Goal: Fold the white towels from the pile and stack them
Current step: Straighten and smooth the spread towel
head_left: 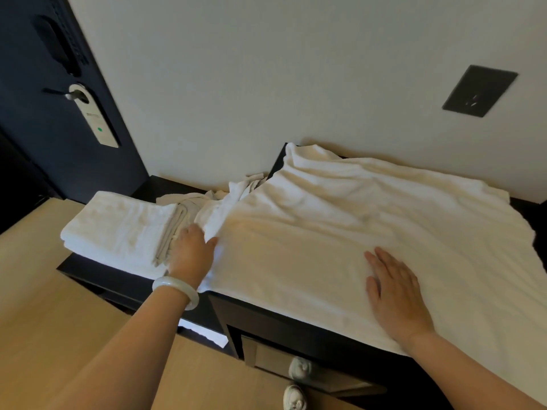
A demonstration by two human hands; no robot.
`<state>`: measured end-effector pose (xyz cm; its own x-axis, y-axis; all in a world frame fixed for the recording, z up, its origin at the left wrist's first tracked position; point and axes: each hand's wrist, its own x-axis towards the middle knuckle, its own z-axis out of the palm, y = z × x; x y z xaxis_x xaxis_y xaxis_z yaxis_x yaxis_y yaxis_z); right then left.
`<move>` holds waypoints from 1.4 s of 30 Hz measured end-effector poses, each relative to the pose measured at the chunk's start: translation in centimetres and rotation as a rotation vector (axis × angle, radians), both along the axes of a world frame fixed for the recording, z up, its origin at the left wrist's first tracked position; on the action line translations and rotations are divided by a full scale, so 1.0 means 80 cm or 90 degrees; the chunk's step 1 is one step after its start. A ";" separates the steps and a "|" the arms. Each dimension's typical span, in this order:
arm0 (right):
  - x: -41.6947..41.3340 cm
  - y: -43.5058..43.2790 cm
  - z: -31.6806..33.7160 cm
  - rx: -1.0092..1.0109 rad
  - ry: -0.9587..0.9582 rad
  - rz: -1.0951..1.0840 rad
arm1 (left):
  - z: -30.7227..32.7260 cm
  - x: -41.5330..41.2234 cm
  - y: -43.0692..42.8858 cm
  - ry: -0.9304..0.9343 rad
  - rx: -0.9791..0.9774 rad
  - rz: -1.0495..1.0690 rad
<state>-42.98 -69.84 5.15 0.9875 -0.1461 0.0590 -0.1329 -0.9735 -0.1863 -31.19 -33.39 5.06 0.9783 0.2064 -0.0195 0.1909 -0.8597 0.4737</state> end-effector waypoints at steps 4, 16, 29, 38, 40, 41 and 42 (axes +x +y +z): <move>0.000 0.001 0.005 -0.015 0.017 -0.004 | 0.035 -0.012 -0.102 -0.259 0.043 -0.306; -0.097 -0.153 0.002 0.022 0.111 -0.268 | -0.008 -0.021 -0.167 -0.034 0.229 -0.485; -0.164 -0.142 0.012 -0.023 0.205 -0.362 | -0.003 -0.104 -0.159 -0.032 0.235 -0.453; -0.055 -0.046 0.036 -0.079 0.075 -0.151 | 0.016 -0.102 -0.161 -0.069 0.243 -0.457; -0.015 -0.026 0.028 -0.058 0.106 -0.090 | 0.021 -0.069 -0.156 -0.052 0.248 -0.414; -0.004 -0.023 0.022 -0.053 0.118 -0.088 | 0.016 -0.053 -0.151 -0.043 0.249 -0.394; 0.003 -0.022 0.016 -0.049 0.124 -0.092 | 0.010 -0.041 -0.145 -0.025 0.243 -0.379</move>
<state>-42.77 -71.63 6.41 0.9504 -0.2894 -0.1136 -0.2981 -0.9520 -0.0694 -34.49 -45.00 5.83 0.9258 -0.3777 -0.0147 -0.3737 -0.9204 0.1146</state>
